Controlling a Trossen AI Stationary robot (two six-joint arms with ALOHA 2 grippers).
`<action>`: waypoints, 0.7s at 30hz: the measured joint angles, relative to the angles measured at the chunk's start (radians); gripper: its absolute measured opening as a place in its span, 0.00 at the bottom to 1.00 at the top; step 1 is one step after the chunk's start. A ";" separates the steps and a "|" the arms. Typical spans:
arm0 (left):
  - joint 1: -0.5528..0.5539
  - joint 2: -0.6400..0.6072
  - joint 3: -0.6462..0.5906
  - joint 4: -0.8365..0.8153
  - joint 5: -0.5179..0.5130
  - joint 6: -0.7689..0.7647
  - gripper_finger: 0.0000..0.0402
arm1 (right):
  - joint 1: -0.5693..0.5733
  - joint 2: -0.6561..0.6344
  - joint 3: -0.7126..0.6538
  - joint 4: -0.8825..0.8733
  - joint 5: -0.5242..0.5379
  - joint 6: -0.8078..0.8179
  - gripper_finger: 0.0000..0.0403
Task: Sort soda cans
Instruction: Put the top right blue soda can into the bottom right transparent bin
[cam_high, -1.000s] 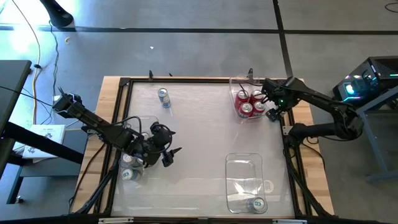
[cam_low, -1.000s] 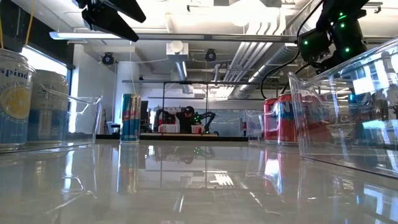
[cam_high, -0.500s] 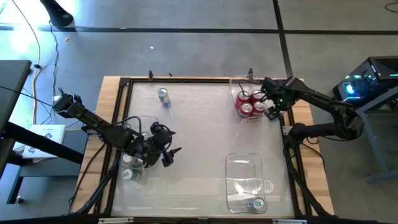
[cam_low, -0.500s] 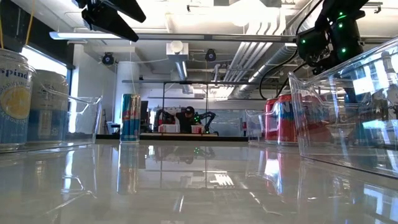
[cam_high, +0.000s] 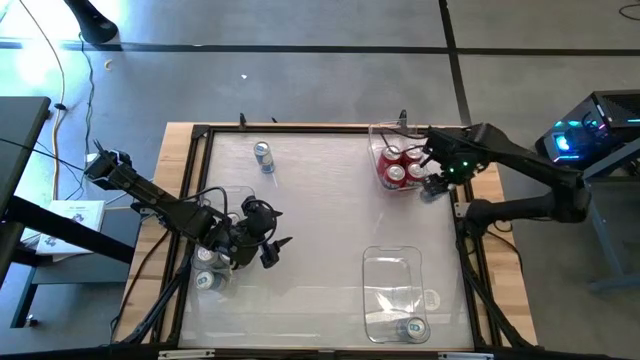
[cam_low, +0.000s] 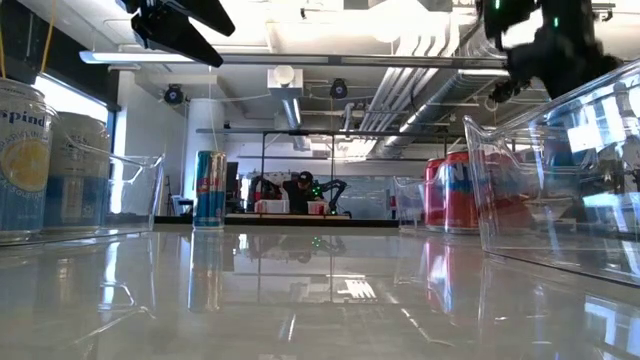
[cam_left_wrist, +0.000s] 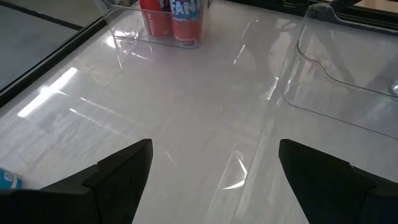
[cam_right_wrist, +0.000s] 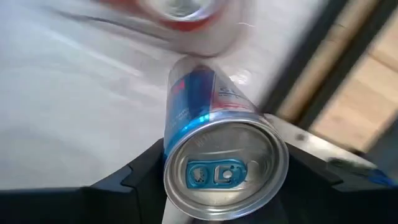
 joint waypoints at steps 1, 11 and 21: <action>0.000 0.000 0.000 0.000 0.000 0.000 0.86 | 0.034 -0.001 0.029 0.011 -0.023 0.029 0.56; 0.000 0.000 0.000 0.000 0.002 0.000 0.86 | 0.392 0.024 0.236 0.008 -0.102 0.264 0.56; 0.002 0.000 0.000 0.000 -0.001 0.000 0.86 | 0.873 0.303 0.399 0.173 -0.120 0.465 0.56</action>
